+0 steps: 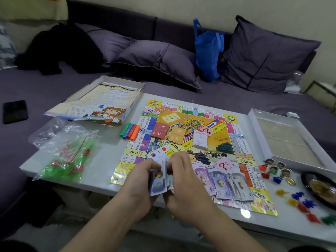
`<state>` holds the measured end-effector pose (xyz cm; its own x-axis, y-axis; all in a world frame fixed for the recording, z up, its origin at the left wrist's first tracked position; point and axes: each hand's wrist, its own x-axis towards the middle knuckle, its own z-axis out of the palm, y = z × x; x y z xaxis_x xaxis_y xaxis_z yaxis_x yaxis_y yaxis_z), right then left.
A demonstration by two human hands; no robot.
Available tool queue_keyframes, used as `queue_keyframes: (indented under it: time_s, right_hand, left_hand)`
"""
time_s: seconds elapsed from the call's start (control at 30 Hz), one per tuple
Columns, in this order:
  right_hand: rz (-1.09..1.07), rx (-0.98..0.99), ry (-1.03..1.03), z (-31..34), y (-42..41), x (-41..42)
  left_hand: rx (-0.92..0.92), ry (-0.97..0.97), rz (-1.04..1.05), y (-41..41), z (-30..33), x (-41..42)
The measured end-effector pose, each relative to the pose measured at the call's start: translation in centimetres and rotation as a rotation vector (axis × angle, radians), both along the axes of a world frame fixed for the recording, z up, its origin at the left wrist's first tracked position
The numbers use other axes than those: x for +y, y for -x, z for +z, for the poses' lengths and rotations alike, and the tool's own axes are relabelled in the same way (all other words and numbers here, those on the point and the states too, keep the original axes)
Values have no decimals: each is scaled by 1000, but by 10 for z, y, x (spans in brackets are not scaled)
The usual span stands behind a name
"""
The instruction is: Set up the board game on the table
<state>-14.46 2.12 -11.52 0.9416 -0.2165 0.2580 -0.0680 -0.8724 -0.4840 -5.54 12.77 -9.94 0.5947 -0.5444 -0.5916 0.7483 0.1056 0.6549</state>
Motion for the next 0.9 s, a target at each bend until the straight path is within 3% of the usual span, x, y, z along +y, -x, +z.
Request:
queue_keyframes:
  time_s: [0.17,0.23,0.5,0.6,0.73,0.9]
  right_hand:
    - [-22,46,-411,9,5,-10]
    - [-55,135,-459,13,7,-9]
    - [-55,393,-237,16,7,3]
    - [-38,391,-161,24,10,-5]
    - [1,370,-39,30,13,-8]
    - [-18,308,39,25,9,-10]
  left_hand:
    - [-113,-104,64,-4,2,-10]
    - [-155,-170,79,-4,2,-14]
    - [-144,-276,-46,11,14,-14]
    - [-283,-405,-97,9,12,-16]
    - [-440,-363,-235,14,6,-14]
    - [-436,-330,-299,15,0,-14]
